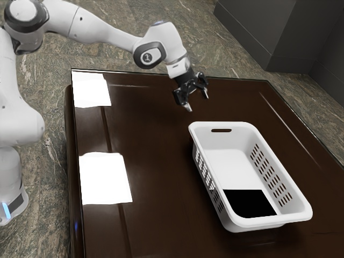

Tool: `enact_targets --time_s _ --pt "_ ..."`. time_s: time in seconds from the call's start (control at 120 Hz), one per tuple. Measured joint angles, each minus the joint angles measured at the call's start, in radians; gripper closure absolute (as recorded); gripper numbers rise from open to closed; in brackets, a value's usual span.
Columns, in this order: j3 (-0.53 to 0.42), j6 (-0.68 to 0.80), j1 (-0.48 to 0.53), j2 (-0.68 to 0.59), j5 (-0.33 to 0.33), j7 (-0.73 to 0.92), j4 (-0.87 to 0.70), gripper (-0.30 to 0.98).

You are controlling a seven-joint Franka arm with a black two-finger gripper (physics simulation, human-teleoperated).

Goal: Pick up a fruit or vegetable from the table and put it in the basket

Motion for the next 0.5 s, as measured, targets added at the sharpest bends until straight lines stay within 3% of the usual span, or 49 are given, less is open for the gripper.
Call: enact_targets --time_s 0.1,0.283,0.5 --pt "-0.021 0.002 -0.061 -0.065 0.041 0.130 0.018 0.00" --pt "0.015 -0.075 -0.079 -0.082 0.061 0.309 0.023 0.00" --pt "0.055 -0.111 -0.142 -0.095 0.014 0.427 0.088 0.00"
